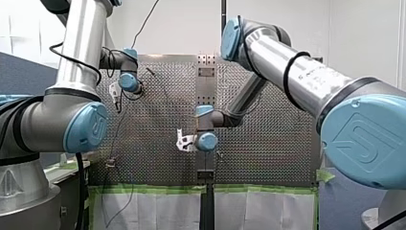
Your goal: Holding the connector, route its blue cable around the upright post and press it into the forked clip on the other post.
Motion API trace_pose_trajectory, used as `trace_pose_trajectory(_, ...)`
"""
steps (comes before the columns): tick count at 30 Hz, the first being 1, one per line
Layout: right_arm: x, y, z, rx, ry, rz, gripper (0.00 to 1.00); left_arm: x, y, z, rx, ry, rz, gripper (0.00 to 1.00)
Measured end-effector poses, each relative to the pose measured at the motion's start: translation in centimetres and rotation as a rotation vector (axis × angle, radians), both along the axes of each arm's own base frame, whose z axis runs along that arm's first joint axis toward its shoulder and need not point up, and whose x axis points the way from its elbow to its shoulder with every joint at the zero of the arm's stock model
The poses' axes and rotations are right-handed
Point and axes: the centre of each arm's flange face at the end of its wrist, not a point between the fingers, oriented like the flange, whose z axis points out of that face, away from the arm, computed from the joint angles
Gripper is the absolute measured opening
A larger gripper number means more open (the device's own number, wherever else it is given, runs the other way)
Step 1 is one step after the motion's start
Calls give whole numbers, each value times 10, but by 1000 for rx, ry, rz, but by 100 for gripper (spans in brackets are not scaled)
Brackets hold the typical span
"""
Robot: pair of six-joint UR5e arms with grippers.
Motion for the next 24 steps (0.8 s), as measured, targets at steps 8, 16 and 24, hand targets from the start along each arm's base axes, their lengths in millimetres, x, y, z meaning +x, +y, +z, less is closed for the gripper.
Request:
trace_pose_trajectory(8,-7,0,-48,2,17,-66,0,-1,-4,0,0,0,-2,100)
trace_pose_trajectory(16,-18,0,-94,8,34,-125,0,-2,-5,0,3,4,5,100)
trace_pose_trajectory(24,-32,-3,-138,11,36,-172,0,-2,-6,0,4,5,8,100)
